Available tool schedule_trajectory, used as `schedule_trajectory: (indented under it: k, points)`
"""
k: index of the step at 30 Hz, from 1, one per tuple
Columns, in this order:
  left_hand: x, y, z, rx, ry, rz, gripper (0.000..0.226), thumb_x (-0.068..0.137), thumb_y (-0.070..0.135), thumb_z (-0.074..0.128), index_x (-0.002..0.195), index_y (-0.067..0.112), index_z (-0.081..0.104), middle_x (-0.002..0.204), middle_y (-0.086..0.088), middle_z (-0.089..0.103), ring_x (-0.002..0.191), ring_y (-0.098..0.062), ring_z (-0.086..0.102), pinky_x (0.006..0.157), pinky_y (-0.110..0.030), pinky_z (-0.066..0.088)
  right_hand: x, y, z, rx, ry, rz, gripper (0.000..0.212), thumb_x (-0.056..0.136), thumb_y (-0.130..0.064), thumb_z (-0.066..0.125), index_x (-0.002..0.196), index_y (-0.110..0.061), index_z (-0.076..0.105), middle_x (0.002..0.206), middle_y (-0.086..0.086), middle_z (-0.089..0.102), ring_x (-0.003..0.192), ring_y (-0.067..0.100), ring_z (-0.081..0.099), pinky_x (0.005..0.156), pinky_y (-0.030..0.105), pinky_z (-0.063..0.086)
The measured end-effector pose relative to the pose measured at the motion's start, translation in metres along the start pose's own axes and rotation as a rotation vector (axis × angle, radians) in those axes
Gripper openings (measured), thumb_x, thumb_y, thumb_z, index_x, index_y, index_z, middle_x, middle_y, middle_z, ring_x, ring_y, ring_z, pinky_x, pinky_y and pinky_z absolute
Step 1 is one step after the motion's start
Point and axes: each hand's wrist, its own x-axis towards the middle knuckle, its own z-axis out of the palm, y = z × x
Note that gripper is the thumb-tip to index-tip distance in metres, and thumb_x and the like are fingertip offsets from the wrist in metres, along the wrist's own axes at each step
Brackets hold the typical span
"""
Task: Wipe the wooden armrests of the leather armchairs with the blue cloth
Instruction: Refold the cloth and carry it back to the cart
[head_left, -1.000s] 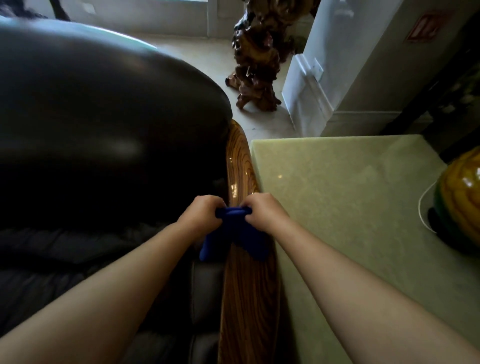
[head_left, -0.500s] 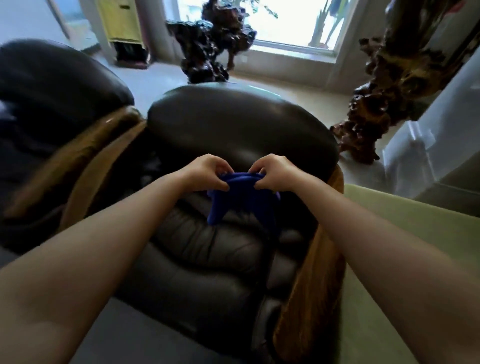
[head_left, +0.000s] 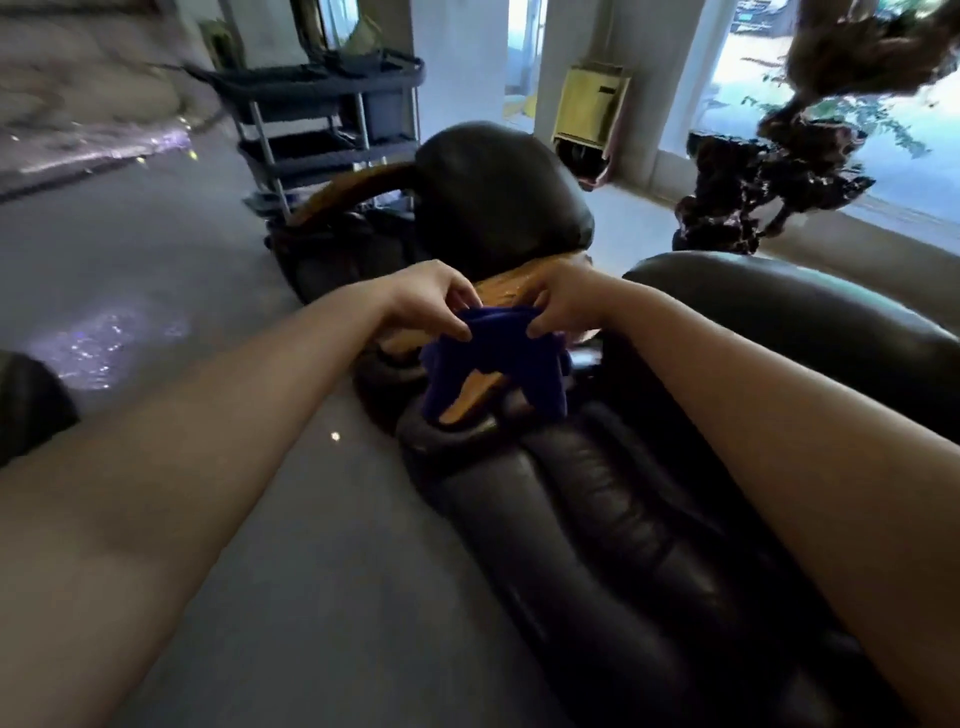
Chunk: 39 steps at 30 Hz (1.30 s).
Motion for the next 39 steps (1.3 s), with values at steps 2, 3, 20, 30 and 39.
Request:
schedule_trajectory:
  k: [2,3,20,30,39]
  points:
    - [-0.024,-0.035,-0.033,0.004,0.045,-0.048,0.034,0.074,0.004,0.069,0.107,0.008,0.065,0.097,-0.007,0.068,0.088,-0.018,0.064,0.076,-0.033,0.055,0.034,-0.044,0.013,0.002,-0.02,-0.056,0.035,0.073,-0.007,0.069,0.106,-0.016,0.066,0.086,0.008,0.068,0.06,0.015,0.062,0.049,0.023,0.048]
    - [-0.037,-0.053,-0.049,-0.004,0.076,-0.076,0.034,0.075,0.002,0.068,0.108,0.007,0.065,0.097,-0.007,0.067,0.088,-0.019,0.064,0.078,-0.036,0.055,0.051,-0.067,0.019,0.012,-0.041,-0.086,0.034,0.073,-0.005,0.069,0.105,-0.016,0.066,0.084,0.006,0.066,0.06,0.015,0.062,0.049,0.024,0.05]
    - [-0.056,-0.319,-0.277,-0.067,0.424,-0.427,0.03,0.074,0.013,0.069,0.103,0.02,0.066,0.082,0.011,0.067,0.077,-0.002,0.064,0.052,-0.009,0.047,0.379,-0.315,0.074,-0.019,-0.343,-0.477,0.036,0.08,-0.004,0.065,0.114,-0.015,0.06,0.098,0.01,0.063,0.078,0.025,0.066,0.06,0.034,0.06]
    - [0.026,-0.464,-0.415,-0.131,0.479,-0.464,0.032,0.074,0.014,0.069,0.105,0.021,0.066,0.092,0.006,0.07,0.083,-0.007,0.066,0.052,-0.007,0.048,0.588,-0.4,0.07,-0.01,-0.437,-0.501,0.036,0.08,-0.001,0.064,0.114,-0.013,0.06,0.098,0.01,0.063,0.086,0.028,0.066,0.063,0.035,0.06]
    - [0.119,-0.61,-0.581,-0.089,0.407,-0.371,0.032,0.078,0.009,0.066,0.109,0.016,0.064,0.098,0.0,0.068,0.091,-0.014,0.065,0.076,-0.026,0.055,0.79,-0.483,0.061,0.015,-0.352,-0.453,0.039,0.081,-0.005,0.064,0.117,-0.016,0.057,0.104,0.008,0.062,0.085,0.021,0.066,0.054,0.021,0.055]
